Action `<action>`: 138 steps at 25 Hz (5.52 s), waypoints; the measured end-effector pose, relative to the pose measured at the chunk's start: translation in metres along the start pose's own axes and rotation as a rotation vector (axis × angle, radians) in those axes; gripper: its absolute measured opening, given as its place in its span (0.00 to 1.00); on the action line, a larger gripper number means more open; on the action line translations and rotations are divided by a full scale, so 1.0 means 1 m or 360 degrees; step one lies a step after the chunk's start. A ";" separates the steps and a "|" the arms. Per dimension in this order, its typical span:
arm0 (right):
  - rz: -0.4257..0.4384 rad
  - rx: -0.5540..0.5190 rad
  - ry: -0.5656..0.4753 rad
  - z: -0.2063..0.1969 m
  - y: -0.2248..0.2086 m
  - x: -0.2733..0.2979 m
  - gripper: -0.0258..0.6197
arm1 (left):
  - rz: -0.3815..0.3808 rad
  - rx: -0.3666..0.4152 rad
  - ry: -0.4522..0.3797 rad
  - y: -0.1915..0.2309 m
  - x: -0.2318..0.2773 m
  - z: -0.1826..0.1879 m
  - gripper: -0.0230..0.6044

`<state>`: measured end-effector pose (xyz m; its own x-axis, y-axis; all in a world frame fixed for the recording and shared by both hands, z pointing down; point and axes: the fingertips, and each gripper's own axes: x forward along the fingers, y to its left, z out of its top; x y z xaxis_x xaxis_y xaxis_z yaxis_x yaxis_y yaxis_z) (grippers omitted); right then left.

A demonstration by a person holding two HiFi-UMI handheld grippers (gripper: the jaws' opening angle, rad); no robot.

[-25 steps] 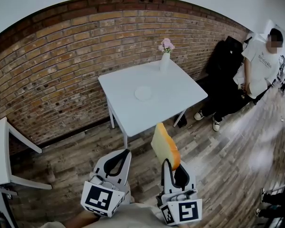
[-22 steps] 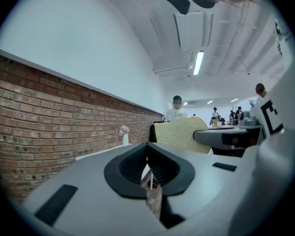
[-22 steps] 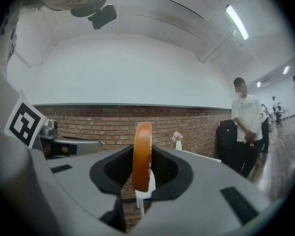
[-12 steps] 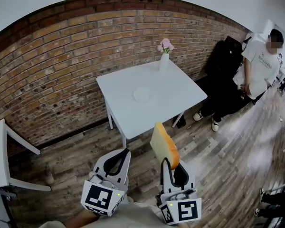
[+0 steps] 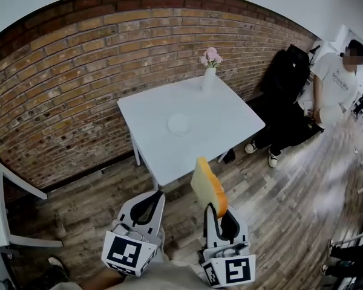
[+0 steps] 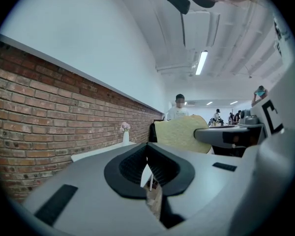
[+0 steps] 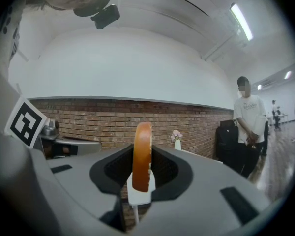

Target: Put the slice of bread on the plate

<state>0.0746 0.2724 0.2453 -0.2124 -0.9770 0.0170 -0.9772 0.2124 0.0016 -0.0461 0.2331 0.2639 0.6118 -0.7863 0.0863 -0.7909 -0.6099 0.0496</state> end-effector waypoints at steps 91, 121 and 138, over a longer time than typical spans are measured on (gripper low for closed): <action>0.0001 0.0125 0.0241 -0.074 -0.113 0.381 0.18 | -0.0251 -0.0027 0.0267 0.178 0.333 -0.021 0.05; 0.0120 0.0305 0.0428 -0.161 -0.116 0.428 0.18 | -0.0246 -0.0031 0.0398 0.195 0.353 -0.054 0.05; 0.0176 0.0391 0.0501 -0.188 -0.107 0.438 0.18 | -0.0249 -0.0052 0.0427 0.193 0.351 -0.063 0.05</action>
<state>0.0877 -0.1750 0.4409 -0.3417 -0.8876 0.3089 -0.9288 0.2687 -0.2553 0.0151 -0.1542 0.3663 0.7043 -0.6263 0.3342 -0.6900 -0.7147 0.1147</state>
